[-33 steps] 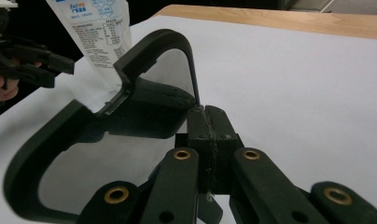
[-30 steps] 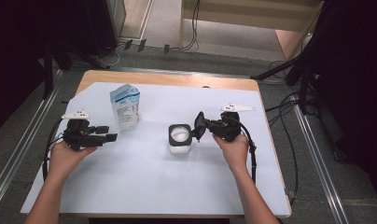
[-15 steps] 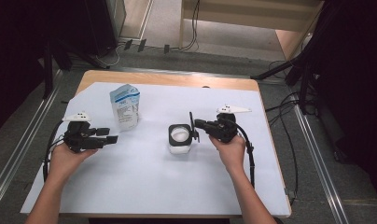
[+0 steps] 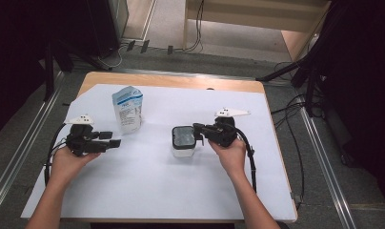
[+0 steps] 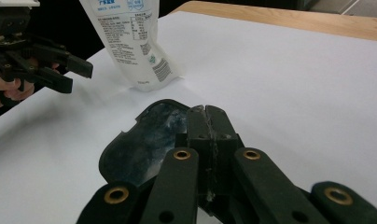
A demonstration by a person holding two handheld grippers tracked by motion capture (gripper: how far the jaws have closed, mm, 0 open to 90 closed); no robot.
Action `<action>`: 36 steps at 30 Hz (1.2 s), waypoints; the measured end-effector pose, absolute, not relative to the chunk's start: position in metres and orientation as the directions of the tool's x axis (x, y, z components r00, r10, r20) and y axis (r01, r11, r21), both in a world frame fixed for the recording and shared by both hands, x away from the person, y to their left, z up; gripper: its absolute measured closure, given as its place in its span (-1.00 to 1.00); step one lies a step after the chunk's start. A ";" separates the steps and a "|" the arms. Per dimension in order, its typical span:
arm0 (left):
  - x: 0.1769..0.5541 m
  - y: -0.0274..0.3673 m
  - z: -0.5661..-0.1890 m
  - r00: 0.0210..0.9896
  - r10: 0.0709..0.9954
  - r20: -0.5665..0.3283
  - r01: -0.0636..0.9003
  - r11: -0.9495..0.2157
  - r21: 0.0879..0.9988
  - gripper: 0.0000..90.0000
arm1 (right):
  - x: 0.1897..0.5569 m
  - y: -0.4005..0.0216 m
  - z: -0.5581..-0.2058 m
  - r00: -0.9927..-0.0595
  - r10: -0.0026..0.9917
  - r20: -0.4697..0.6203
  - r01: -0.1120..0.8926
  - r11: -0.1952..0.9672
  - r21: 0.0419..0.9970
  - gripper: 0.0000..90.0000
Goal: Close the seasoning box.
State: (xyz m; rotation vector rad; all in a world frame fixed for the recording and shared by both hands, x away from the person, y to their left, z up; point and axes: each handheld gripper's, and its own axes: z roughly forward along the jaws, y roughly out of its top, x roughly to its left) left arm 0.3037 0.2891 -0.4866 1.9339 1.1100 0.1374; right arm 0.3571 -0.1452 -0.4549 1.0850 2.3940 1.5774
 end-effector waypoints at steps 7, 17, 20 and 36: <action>0.303 0.288 -0.487 0.598 0.741 -0.304 0.645 -0.221 0.732 -0.12 | 0.359 -0.156 -0.453 -0.737 0.616 0.277 0.498 0.218 0.840 0.83; 0.304 0.288 -0.488 0.600 0.741 -0.302 0.646 -0.225 0.730 -0.15 | 0.364 -0.189 -0.458 -0.672 0.697 0.249 0.512 0.195 0.837 0.55; 0.304 0.288 -0.488 0.598 0.745 -0.297 0.644 -0.226 0.731 -0.15 | 0.365 -0.199 -0.462 -0.657 0.716 0.237 0.510 0.191 0.839 0.45; 0.310 0.288 -0.491 0.597 0.747 -0.294 0.644 -0.227 0.731 -0.16 | 0.357 -0.245 -0.478 -0.568 0.801 0.191 0.517 0.167 0.839 0.26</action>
